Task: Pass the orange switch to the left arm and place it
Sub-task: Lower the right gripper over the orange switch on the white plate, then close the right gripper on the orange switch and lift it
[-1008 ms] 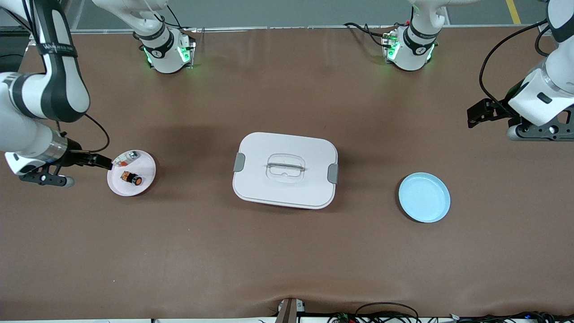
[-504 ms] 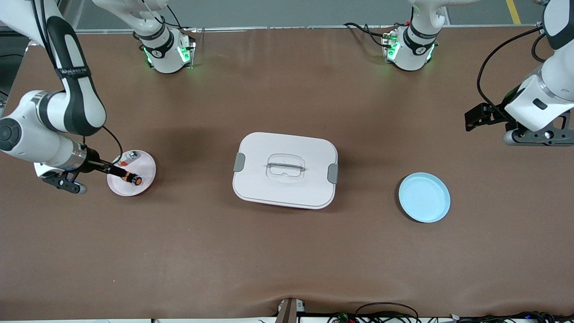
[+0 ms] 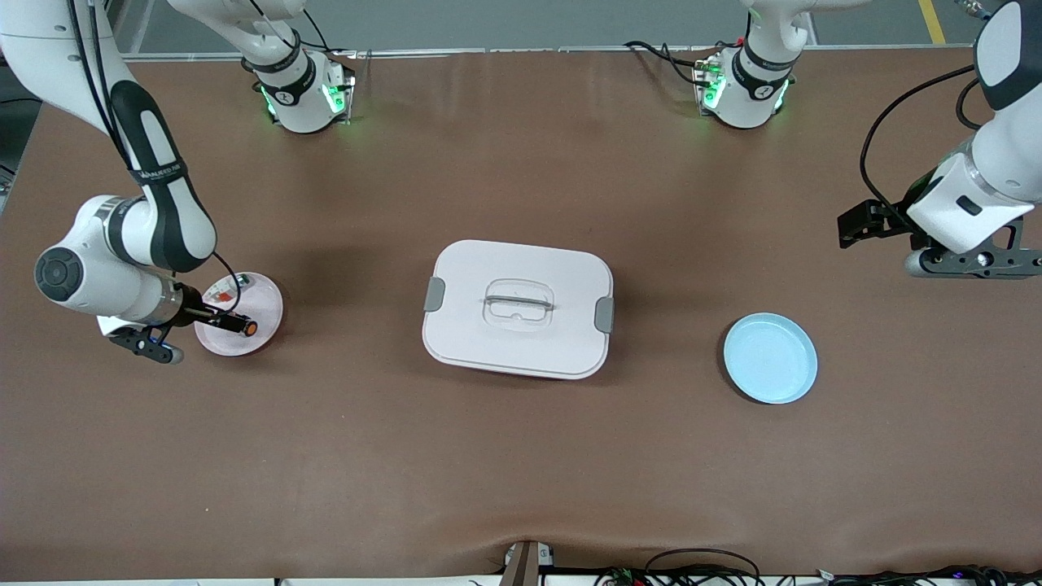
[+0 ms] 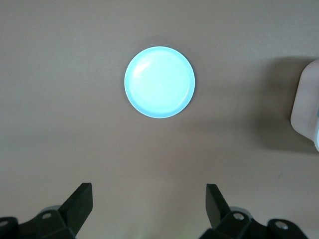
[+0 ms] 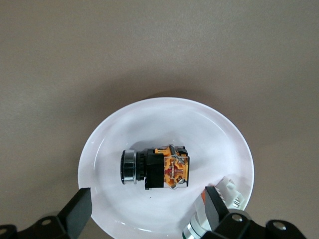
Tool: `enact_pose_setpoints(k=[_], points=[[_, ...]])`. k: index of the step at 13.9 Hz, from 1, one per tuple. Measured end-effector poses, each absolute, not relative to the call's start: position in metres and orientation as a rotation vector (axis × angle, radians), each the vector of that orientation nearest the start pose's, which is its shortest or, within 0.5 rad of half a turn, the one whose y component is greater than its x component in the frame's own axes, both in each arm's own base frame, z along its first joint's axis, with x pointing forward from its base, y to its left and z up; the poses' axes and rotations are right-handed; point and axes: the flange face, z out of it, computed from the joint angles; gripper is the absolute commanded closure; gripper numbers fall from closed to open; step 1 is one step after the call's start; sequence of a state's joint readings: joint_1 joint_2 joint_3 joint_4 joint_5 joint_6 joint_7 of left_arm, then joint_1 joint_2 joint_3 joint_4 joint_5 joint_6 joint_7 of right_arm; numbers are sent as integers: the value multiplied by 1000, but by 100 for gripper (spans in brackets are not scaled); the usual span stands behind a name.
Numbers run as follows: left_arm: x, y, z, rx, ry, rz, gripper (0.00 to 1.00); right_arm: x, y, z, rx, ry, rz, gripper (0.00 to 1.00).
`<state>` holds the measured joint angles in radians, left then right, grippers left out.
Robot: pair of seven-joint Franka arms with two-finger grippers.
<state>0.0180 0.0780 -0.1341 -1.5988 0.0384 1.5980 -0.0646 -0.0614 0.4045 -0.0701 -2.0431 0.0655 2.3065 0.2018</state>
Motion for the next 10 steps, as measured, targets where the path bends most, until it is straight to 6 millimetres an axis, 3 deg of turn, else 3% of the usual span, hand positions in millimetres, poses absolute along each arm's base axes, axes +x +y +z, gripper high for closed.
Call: enact_pose_setpoints(k=[10], points=[[577,-61,563,-3106,85,100,0,577,-76,182,-3077,588,204,0]])
